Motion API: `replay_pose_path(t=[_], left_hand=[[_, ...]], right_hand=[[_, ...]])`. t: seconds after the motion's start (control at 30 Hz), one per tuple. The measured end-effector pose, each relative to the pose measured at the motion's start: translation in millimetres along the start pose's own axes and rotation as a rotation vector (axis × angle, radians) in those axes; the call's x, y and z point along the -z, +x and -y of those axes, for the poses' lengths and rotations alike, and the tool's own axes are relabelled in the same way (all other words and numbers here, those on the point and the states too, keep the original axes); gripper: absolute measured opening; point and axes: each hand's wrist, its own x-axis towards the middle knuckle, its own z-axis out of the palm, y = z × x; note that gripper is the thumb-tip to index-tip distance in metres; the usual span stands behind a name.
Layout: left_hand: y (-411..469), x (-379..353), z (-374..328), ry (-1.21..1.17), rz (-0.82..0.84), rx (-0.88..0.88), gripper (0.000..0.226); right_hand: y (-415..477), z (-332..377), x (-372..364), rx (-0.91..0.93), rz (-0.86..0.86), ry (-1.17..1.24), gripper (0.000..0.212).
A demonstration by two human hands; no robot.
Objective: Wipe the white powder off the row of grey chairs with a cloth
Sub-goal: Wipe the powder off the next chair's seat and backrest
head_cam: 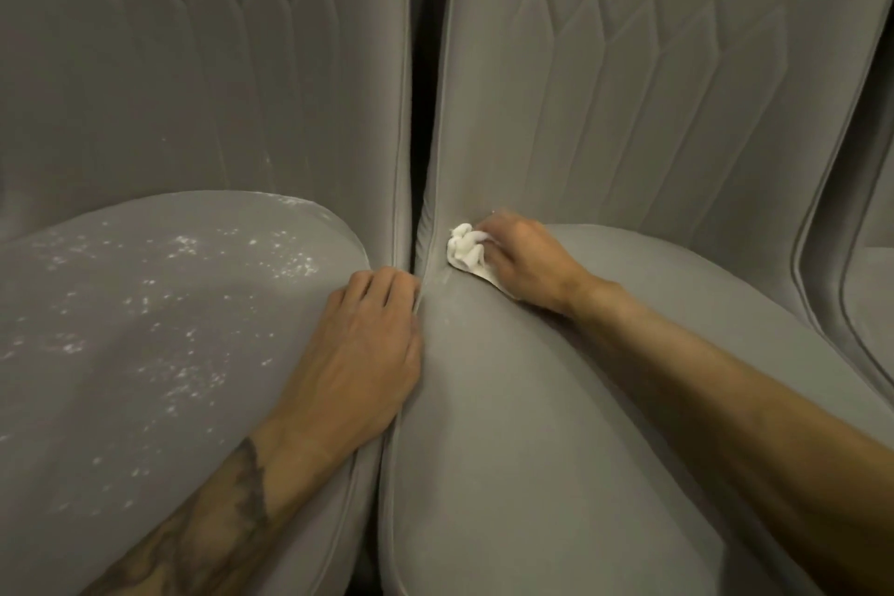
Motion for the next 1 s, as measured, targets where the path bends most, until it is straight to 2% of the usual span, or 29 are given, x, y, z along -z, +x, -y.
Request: replay_pose_path(t=[0.07, 0.2, 0.27, 0.37, 0.43, 0.57, 0.63, 0.7, 0.77, 0.87, 0.93, 1.0], left_hand=[[0.1, 0.1, -0.4, -0.014, -0.018, 0.015, 0.015], [0.6, 0.4, -0.4, -0.067, -0.035, 0.024, 0.017], [0.7, 3.8, -0.5, -0.103, -0.032, 0.020, 0.021], [-1.4, 11.9, 1.9, -0.117, -0.004, 0.036, 0.020], [-6.9, 14.2, 6.5, -0.072, -0.014, -0.008, 0.019], [-20.6, 17.1, 17.5, -0.028, -0.047, -0.033, 0.008], [-24.5, 18.2, 19.6, -0.003, -0.041, -0.014, 0.010], [-26.9, 18.8, 20.0, -0.004, -0.042, 0.003, 0.014], [-27.7, 18.8, 18.8, -0.026, -0.053, 0.002, 0.014], [-27.5, 18.6, 17.9, -0.051, -0.063, -0.004, 0.005], [-25.9, 18.9, 17.9, -0.055, -0.033, 0.008, 0.010], [-26.0, 19.3, 17.3, -0.047, -0.025, 0.003, 0.015]], right_hand=[[-16.9, 16.2, -9.7, 0.046, -0.042, 0.023, 0.022], [-51.6, 37.8, -1.8, 0.208, 0.042, 0.106, 0.017], [-31.4, 26.9, -0.4, 0.169, 0.032, 0.061, 0.019], [-13.6, 20.2, -11.6, -0.011, -0.050, 0.068, 0.020], [-34.9, 33.5, -17.3, 0.037, -0.096, 0.100, 0.015], [-69.6, 54.8, -7.1, 0.238, 0.031, 0.184, 0.019], [-48.1, 48.7, -6.5, 0.206, -0.033, 0.167, 0.019], [-26.7, 40.5, -10.9, 0.096, -0.075, 0.146, 0.010], [-29.3, 44.0, -16.0, 0.102, -0.098, 0.132, 0.008], [-79.2, 74.0, -11.0, 0.213, -0.009, 0.222, 0.020], [-112.9, 90.4, -2.3, 0.324, 0.117, 0.263, 0.022], [-115.2, 93.2, 6.8, 0.329, 0.150, 0.257, 0.021]])
